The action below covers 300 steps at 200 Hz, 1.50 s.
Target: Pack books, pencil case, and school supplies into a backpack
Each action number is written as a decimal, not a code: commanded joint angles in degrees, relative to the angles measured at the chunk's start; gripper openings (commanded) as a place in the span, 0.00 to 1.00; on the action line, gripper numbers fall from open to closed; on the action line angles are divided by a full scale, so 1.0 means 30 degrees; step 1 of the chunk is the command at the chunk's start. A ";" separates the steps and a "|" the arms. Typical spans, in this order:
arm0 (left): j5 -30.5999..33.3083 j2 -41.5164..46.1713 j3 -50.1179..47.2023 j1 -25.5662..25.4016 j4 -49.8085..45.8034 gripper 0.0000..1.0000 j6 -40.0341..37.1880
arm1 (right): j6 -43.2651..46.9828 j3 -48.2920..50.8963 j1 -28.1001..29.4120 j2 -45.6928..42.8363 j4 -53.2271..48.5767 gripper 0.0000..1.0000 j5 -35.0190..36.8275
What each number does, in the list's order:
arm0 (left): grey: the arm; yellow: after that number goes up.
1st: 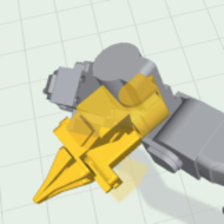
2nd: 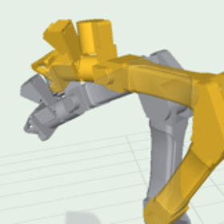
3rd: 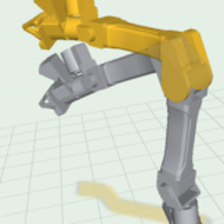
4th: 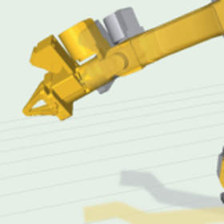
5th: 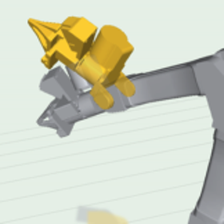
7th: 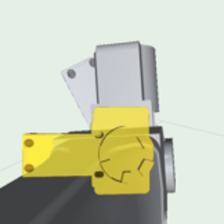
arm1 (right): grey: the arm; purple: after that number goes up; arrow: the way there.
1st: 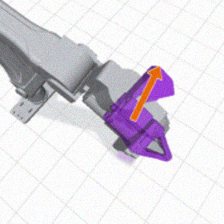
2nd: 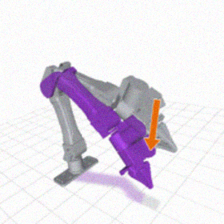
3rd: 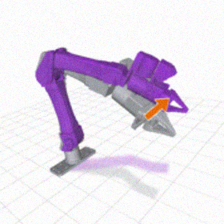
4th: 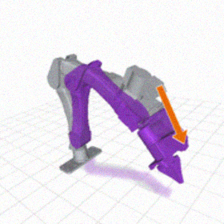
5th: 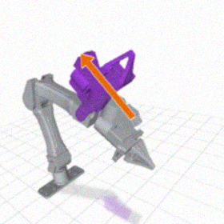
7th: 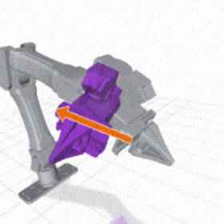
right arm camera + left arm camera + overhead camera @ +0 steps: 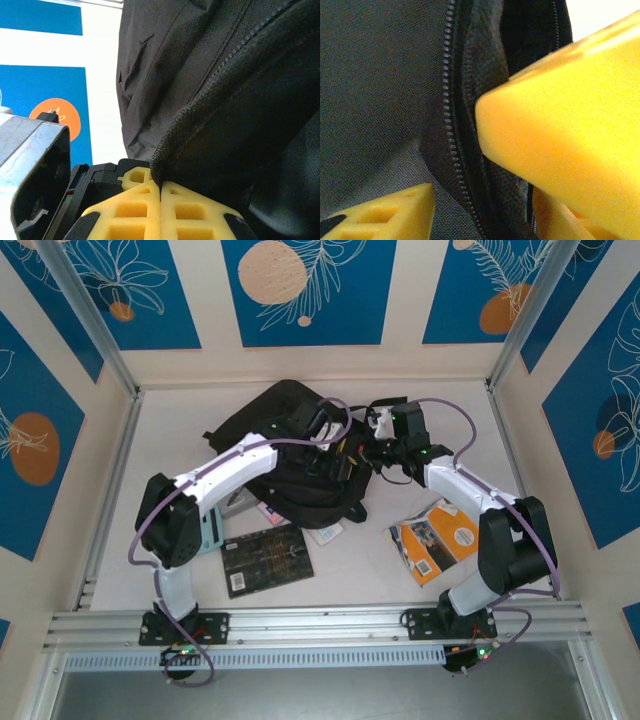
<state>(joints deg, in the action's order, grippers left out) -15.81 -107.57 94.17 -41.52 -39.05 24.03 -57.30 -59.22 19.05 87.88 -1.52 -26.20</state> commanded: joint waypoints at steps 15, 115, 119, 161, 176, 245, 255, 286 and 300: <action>0.1310 0.0088 0.1330 -0.0102 -0.1164 0.11 -0.0624 | 0.0025 0.0230 -0.0176 -0.0352 -0.0164 0.00 -0.0441; 0.2248 0.2375 0.3480 0.0793 -0.4239 0.01 -0.2766 | 0.1327 0.2087 -0.1446 -0.4973 -0.2259 0.02 0.2404; 0.2162 0.2453 0.3448 0.0831 -0.4214 0.01 -0.2744 | 0.1291 0.2238 -0.1429 -0.4908 -0.2159 0.00 0.2396; 0.1241 0.2797 0.3385 0.1150 -0.4265 0.08 -0.2735 | 0.0152 0.2390 -0.0532 -0.2417 -0.0020 0.00 0.1034; 0.1013 0.2862 0.3248 0.1286 -0.4185 0.11 -0.2536 | 0.0064 0.1525 0.0248 -0.1204 0.0258 0.00 0.1107; -0.0068 0.3032 0.2927 0.2567 -0.3579 0.61 -0.0826 | -0.1682 -0.0566 0.2001 0.1912 0.2761 0.00 0.0482; -0.0004 0.2961 0.3071 0.2720 -0.3694 0.64 -0.0818 | -0.1810 -0.0550 0.2059 0.1995 0.2926 0.00 0.0470; -0.0421 0.2167 0.3750 0.2767 -0.3967 0.69 -0.1067 | -0.1937 -0.0449 0.2155 0.2056 0.3171 0.00 0.0440; -0.0295 0.1617 0.4125 0.2770 -0.4119 0.69 -0.1095 | -0.1937 -0.0416 0.2170 0.2055 0.3160 0.00 0.0433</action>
<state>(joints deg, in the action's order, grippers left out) -15.07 -100.84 103.18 -33.43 -50.37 20.91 -62.17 -59.68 25.08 93.62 6.31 -23.35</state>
